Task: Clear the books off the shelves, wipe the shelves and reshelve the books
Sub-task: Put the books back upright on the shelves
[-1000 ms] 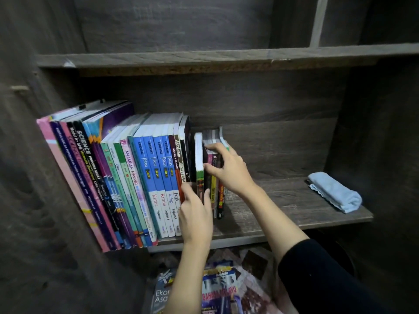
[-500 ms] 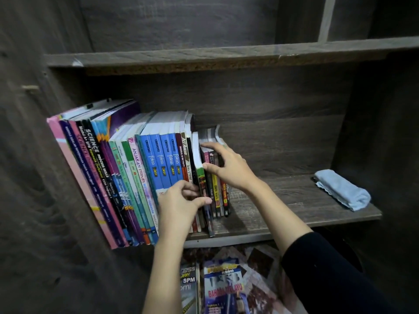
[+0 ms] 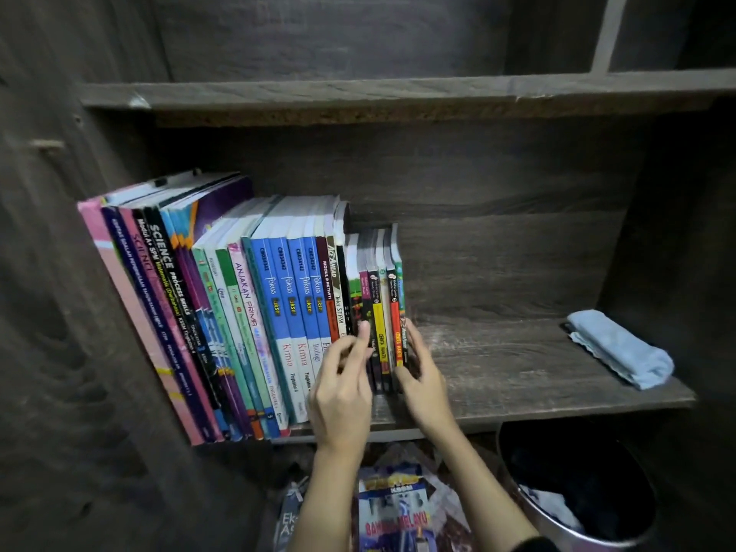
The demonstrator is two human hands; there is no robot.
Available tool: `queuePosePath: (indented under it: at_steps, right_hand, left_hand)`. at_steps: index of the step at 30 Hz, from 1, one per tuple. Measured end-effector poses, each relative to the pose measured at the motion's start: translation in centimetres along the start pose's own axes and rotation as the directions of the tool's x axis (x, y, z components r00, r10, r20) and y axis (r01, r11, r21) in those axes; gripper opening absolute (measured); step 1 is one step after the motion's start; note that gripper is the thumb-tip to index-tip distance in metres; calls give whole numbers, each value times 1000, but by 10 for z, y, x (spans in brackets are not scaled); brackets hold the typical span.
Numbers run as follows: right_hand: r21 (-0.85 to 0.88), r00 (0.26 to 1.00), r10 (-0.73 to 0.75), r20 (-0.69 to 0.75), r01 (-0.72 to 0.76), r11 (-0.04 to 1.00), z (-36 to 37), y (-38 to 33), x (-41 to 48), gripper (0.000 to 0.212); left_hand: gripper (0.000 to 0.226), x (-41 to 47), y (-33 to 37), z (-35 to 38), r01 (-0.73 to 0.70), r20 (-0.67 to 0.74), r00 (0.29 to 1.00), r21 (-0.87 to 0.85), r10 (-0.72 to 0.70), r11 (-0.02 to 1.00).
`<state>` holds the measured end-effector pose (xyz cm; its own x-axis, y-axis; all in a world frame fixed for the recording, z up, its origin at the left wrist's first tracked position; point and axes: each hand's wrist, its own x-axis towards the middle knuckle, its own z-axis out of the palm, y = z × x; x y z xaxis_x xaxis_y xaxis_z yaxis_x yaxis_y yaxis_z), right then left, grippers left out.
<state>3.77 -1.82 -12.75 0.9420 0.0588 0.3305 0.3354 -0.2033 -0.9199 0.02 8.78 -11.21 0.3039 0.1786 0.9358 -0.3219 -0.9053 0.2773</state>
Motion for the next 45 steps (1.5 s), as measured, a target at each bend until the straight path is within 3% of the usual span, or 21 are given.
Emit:
queuePosePath:
  at_steps: [3,6,11,15,25,30,35,37,39,42,45]
  right_hand:
    - [24,999,35,-10,-35,999,0,3,1,76]
    - [48,997,77,-8,-76,996,-2,9,-1,69]
    - [21,997,81,-7,-81,996,-7,16,-2,61]
    - [-2,998,63,8,-63,998,-7,16,-3,62]
    - [-108,997,68,33,-64,992,-8,20,-3,64]
    - [-121,995,52,86,-41,992,-4,18,-6,68]
    - [-257,1000,-11,11,14,966,-9,19,-13,66]
    - [-348,1000,-22,-21,14,938,-7,21,-17,68]
    - [-442,999,-38,-26,22,897,-5,24,-20,65]
    - [-480,997,-75,-13,60,875,-3,27,-28,55]
    - [-493,993,-119,3,105,864,-3,26,-36,54]
  left_hand:
    - [42,1,-3,3,99,5,995,74,-100,992]
    - [38,4,-1,6,226,-32,974,137,-224,964]
    - [29,0,9,17,302,-58,953,217,-297,928]
    - [35,0,10,24,353,-65,935,260,-348,899]
    - [58,-4,23,25,348,63,918,340,-390,874]
    - [40,-1,23,15,325,47,934,298,-354,898]
    - [23,19,35,5,225,-24,974,160,-224,961]
    - [19,29,43,2,233,24,972,13,-233,972]
    - [24,37,52,-4,332,129,939,-108,-318,937]
    - [46,38,58,-4,511,335,827,-115,-451,852]
    - [50,35,54,2,564,428,767,-95,-478,820]
